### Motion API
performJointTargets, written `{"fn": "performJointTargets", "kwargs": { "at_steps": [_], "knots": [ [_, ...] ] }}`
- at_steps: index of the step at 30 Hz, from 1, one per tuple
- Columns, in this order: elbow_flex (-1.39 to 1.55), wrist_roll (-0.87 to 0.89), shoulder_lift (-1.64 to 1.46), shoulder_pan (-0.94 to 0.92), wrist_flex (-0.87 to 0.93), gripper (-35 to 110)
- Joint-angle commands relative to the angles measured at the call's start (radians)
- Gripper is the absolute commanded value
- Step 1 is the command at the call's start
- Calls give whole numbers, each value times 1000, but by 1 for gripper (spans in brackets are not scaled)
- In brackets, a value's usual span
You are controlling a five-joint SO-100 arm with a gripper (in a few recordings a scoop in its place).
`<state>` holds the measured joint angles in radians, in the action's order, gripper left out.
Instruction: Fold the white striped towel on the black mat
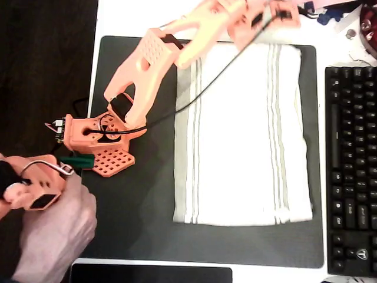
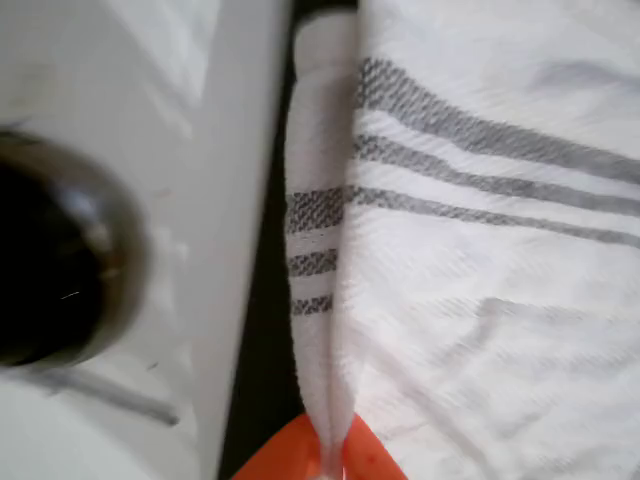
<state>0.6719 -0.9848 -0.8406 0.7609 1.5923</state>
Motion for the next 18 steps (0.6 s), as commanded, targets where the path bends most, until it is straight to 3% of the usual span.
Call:
{"fn": "performJointTargets", "kwargs": {
  "at_steps": [1,10,18],
  "knots": [
    [-43,-6,-114,15,23,0],
    [-25,-35,-360,-170,163,0],
    [137,-198,-600,-472,179,0]
  ]
}}
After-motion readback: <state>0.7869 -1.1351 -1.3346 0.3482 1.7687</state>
